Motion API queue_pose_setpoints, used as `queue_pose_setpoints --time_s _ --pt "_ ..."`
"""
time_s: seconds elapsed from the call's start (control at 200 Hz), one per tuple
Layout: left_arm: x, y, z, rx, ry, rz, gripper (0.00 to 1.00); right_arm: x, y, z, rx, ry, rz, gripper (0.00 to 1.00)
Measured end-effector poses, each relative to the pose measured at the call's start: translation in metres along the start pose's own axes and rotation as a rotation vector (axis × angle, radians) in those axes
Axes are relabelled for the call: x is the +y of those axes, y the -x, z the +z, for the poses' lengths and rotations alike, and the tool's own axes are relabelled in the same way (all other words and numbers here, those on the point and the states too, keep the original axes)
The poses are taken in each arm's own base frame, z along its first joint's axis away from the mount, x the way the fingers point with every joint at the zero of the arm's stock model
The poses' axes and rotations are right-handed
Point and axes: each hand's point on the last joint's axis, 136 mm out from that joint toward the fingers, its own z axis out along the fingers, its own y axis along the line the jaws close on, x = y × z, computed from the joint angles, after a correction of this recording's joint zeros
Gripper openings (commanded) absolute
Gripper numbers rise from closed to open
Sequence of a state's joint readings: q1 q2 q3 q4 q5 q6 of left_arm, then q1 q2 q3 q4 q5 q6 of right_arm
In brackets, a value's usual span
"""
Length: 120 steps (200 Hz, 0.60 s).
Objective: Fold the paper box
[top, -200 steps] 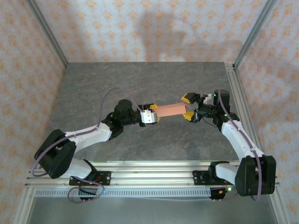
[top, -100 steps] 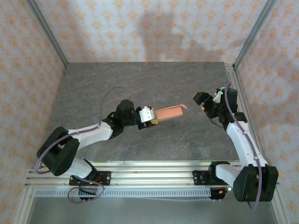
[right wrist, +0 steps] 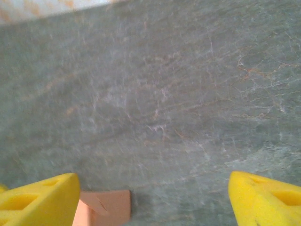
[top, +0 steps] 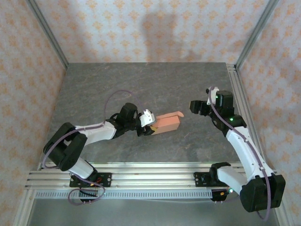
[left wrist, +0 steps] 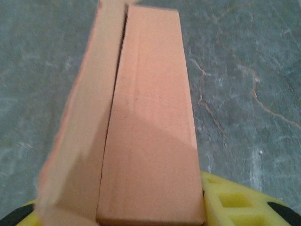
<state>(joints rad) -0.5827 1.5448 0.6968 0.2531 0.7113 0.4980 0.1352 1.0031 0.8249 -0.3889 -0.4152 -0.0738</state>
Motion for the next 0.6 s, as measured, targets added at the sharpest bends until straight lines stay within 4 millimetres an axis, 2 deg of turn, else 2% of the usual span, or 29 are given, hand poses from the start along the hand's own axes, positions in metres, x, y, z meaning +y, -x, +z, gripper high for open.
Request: queue_pose_setpoints --time_s 0.13,0.305,0.39,0.511,0.601 --pt "0.002 0.000 0.004 0.000 -0.022 -0.012 0.45 0.020 -0.019 0.001 0.074 0.067 -0.189 0.80" --pt "0.003 0.001 0.006 -0.008 -0.040 -0.018 0.45 0.047 -0.031 0.004 0.174 0.171 -0.391 0.61" --pt "0.003 0.001 0.005 -0.010 -0.044 -0.014 0.45 0.050 -0.033 0.009 0.215 0.197 -0.429 0.54" --pt "0.002 0.001 0.005 -0.008 -0.050 -0.005 0.45 0.053 -0.036 0.017 0.267 0.232 -0.465 0.38" --pt "0.002 0.001 0.005 -0.007 -0.053 0.000 0.45 0.055 -0.038 0.024 0.308 0.257 -0.484 0.33"
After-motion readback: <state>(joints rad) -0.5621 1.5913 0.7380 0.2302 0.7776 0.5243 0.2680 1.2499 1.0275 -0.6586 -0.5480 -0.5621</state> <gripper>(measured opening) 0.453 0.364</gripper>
